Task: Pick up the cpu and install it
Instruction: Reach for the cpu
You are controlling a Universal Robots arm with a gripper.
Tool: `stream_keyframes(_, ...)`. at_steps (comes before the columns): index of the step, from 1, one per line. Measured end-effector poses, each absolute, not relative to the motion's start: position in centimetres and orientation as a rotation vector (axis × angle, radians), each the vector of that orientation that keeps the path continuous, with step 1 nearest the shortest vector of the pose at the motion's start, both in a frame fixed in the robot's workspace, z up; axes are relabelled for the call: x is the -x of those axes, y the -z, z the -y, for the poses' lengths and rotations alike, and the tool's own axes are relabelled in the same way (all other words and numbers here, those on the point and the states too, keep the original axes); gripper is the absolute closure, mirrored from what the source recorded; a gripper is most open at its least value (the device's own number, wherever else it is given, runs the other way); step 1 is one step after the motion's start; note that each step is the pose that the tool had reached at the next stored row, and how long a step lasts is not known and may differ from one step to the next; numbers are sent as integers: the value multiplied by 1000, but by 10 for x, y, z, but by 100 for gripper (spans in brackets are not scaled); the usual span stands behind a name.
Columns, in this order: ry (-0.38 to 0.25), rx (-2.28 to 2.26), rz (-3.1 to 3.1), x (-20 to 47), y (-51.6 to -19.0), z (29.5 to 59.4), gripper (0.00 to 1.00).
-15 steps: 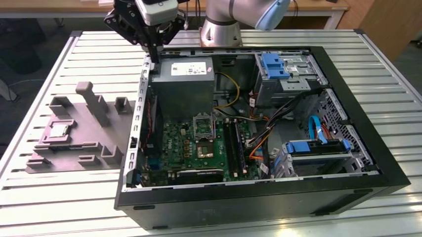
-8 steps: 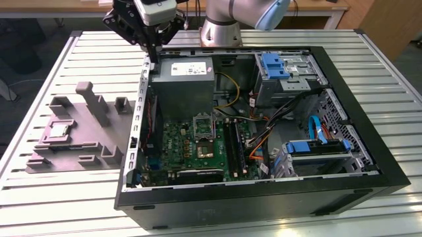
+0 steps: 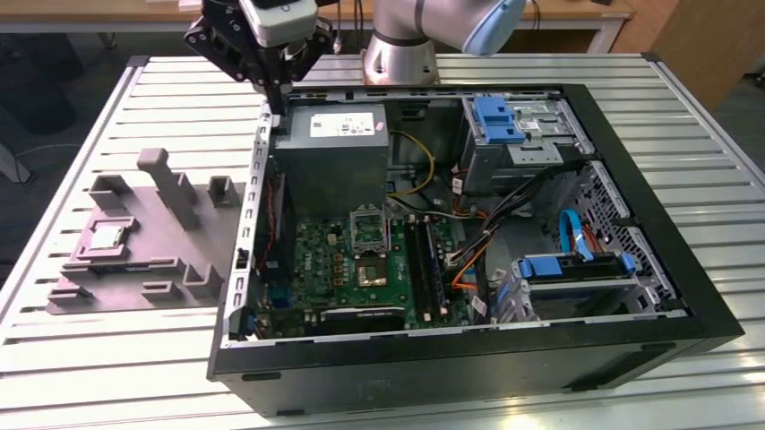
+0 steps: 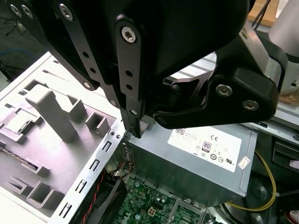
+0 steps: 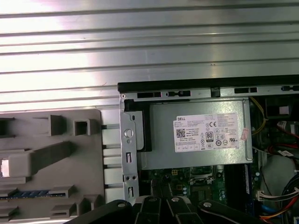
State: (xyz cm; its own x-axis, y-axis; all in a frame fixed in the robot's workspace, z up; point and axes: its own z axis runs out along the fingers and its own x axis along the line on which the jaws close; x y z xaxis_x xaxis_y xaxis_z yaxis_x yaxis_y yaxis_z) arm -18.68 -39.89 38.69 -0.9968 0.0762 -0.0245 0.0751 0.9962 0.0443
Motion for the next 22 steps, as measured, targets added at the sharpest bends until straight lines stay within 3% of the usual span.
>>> stream_keyframes(22,-68,-118,-3113,193,-386,399,89)
